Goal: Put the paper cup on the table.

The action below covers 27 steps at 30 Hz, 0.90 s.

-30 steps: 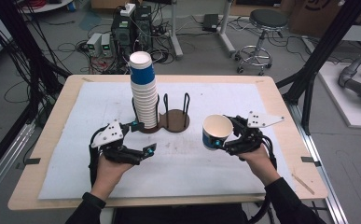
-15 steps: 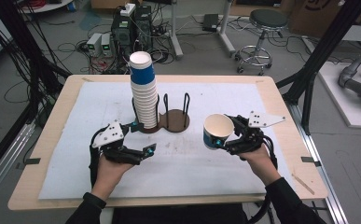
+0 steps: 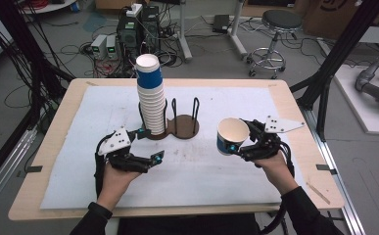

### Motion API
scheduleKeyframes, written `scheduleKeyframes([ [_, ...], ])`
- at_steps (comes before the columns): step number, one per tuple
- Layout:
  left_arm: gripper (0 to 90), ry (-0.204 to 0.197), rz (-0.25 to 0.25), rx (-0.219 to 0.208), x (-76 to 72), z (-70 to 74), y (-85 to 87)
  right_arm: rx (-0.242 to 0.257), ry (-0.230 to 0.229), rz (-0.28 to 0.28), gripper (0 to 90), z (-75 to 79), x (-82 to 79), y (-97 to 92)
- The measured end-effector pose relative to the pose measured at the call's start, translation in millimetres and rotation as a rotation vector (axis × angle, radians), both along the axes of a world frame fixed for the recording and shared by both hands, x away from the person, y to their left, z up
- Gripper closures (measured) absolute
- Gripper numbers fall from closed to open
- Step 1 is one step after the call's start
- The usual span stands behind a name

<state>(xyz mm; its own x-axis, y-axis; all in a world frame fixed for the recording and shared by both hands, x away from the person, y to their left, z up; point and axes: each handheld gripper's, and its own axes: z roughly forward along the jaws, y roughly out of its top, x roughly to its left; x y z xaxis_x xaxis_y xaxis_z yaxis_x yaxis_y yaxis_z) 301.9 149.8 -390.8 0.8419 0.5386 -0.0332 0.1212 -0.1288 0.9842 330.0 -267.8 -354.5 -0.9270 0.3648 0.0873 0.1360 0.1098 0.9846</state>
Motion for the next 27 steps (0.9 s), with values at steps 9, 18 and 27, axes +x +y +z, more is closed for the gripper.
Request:
scheduleKeyframes([
  [9, 13.4, 0.009, 0.012, 0.003, 2.0, -1.6, 1.8, -0.013, -0.001, -0.035, 19.7, 0.6, 0.6, -2.7],
  [18, 13.4, 0.015, 0.012, 0.010, 2.5, -3.3, 1.3, -0.010, 0.001, -0.086, 19.7, 1.6, 3.5, -12.0],
  [27, 13.3, 0.026, 0.034, 0.003, 1.4, -4.7, 6.3, -0.017, -0.002, -0.155, 19.7, 0.8, 12.6, -18.9],
])
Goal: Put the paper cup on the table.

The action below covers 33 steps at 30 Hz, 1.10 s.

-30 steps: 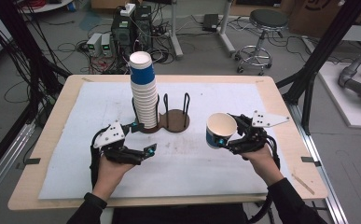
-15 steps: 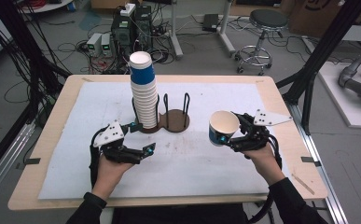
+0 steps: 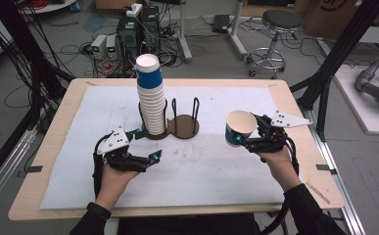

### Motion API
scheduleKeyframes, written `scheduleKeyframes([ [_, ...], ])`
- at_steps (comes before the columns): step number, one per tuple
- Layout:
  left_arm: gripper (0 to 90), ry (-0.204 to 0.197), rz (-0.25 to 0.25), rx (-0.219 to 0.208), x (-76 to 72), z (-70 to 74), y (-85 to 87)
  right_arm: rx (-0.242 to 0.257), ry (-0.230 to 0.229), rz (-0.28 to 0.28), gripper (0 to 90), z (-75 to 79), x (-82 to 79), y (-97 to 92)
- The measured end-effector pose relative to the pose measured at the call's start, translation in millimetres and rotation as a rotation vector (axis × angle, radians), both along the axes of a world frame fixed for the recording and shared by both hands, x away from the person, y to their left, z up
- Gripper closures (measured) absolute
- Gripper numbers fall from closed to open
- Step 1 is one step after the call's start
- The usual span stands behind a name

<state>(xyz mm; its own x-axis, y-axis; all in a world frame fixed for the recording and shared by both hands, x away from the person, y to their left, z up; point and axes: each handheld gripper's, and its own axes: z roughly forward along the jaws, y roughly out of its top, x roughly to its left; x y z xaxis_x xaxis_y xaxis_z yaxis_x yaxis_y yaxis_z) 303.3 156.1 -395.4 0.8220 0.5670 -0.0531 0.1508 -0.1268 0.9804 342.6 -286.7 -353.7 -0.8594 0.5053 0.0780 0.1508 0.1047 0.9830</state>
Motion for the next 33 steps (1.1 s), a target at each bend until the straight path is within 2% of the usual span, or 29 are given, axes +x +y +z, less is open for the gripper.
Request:
scheduleKeyframes([
  [3, 13.4, 0.010, -0.004, -0.023, -0.3, -1.4, 1.3, -0.009, 0.004, -0.037, 19.7, -1.3, 4.7, -2.9],
  [14, 13.4, 0.012, 0.001, -0.024, -1.2, -3.8, 1.2, -0.009, 0.041, -0.150, 19.8, -8.8, 28.6, -19.4],
  [21, 13.4, 0.017, -0.010, -0.006, 0.5, -4.6, -1.8, 0.015, 0.059, -0.215, 19.7, -12.7, 40.5, -34.1],
  [30, 13.4, 0.018, -0.021, 0.007, 1.3, -5.4, -4.0, -0.019, 0.050, -0.262, 19.8, -20.3, 54.8, -41.4],
  [33, 13.4, 0.021, -0.016, 0.007, 1.7, -6.2, -3.4, -0.021, 0.068, -0.282, 20.1, -24.2, 59.4, -45.2],
])
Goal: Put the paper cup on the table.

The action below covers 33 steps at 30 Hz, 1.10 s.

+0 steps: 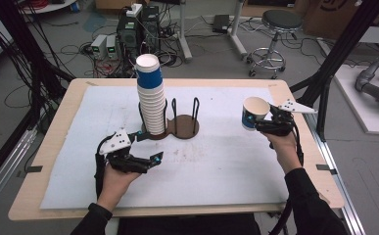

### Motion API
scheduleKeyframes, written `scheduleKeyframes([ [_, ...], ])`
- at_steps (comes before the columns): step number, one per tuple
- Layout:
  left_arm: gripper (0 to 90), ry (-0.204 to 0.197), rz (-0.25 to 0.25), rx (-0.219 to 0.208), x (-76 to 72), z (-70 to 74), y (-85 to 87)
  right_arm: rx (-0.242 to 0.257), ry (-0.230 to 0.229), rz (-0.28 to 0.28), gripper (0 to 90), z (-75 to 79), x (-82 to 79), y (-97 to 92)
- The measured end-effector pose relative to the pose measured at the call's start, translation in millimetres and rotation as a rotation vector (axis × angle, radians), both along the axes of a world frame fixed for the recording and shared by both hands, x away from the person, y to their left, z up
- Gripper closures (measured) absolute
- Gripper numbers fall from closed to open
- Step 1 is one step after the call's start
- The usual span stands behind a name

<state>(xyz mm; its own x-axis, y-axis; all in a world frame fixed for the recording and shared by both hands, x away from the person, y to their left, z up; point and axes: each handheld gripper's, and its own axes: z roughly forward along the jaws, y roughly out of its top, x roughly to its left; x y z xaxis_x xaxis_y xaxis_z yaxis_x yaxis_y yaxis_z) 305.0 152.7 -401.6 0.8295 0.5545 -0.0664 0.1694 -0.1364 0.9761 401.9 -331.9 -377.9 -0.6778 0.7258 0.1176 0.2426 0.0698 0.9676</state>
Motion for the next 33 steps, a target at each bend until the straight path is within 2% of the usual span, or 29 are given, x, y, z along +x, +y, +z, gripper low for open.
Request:
scheduleKeyframes([
  [3, 13.3, 0.004, -0.009, -0.010, 0.3, -0.4, 0.4, 0.011, 0.008, -0.012, 20.1, -3.0, 3.8, -2.4],
  [6, 13.4, 0.005, -0.009, -0.003, 0.2, -0.6, -0.1, 0.013, 0.005, -0.030, 20.1, -5.6, 7.3, -2.9],
  [13, 13.3, 0.005, -0.011, 0.001, 0.1, -1.1, -1.1, -0.015, 0.025, -0.113, 20.1, -14.8, 16.5, -1.9],
  [20, 13.4, 0.008, -0.013, 0.005, 0.2, -1.8, -1.4, 0.003, 0.027, -0.178, 20.1, -26.7, 27.2, 0.3],
  [24, 13.4, 0.008, -0.014, 0.008, 0.1, -2.2, -1.6, -0.005, 0.023, -0.209, 20.1, -33.6, 32.8, 3.4],
  [33, 13.3, 0.009, -0.023, -0.003, -0.3, -2.6, -0.4, -0.028, 0.075, -0.254, 20.1, -51.6, 45.9, 5.6],
])
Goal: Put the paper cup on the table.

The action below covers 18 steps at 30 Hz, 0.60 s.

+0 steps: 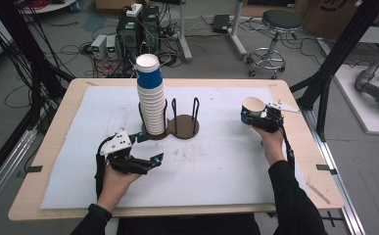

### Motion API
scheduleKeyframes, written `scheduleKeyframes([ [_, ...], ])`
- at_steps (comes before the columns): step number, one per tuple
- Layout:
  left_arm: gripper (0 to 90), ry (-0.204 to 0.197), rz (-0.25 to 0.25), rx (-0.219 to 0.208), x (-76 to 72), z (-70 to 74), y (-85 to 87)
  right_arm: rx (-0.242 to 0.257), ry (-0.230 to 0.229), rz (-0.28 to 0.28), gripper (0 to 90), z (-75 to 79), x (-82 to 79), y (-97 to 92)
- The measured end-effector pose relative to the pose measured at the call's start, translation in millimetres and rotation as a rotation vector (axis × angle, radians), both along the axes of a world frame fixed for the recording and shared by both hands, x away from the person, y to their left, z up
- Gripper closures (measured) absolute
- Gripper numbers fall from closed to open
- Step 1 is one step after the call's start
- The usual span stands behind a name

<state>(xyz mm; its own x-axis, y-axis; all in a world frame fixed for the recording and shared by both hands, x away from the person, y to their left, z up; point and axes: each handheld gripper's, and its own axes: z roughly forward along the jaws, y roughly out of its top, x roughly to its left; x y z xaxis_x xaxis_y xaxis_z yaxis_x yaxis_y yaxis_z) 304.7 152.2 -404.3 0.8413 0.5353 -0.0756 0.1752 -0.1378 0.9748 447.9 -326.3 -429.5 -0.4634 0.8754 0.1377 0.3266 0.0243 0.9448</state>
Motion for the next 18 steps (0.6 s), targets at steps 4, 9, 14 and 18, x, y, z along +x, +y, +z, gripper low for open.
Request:
scheduleKeyframes([
  [4, 13.3, 0.000, -0.006, 0.000, -0.3, 0.1, -1.1, 0.006, 0.022, -0.010, 20.0, -5.5, 3.5, 0.4],
  [9, 13.3, -0.006, -0.003, 0.000, -0.4, -0.1, -1.5, -0.026, 0.028, -0.019, 20.0, -8.7, 5.2, 4.0],
  [14, 13.4, -0.006, -0.001, 0.002, -0.1, -0.3, -1.7, -0.029, 0.045, -0.019, 19.7, -10.7, 5.8, 3.4],
  [18, 13.4, -0.005, 0.005, 0.015, -0.2, -0.3, -2.6, -0.051, 0.053, -0.015, 18.9, -9.4, 4.4, 4.1],
])
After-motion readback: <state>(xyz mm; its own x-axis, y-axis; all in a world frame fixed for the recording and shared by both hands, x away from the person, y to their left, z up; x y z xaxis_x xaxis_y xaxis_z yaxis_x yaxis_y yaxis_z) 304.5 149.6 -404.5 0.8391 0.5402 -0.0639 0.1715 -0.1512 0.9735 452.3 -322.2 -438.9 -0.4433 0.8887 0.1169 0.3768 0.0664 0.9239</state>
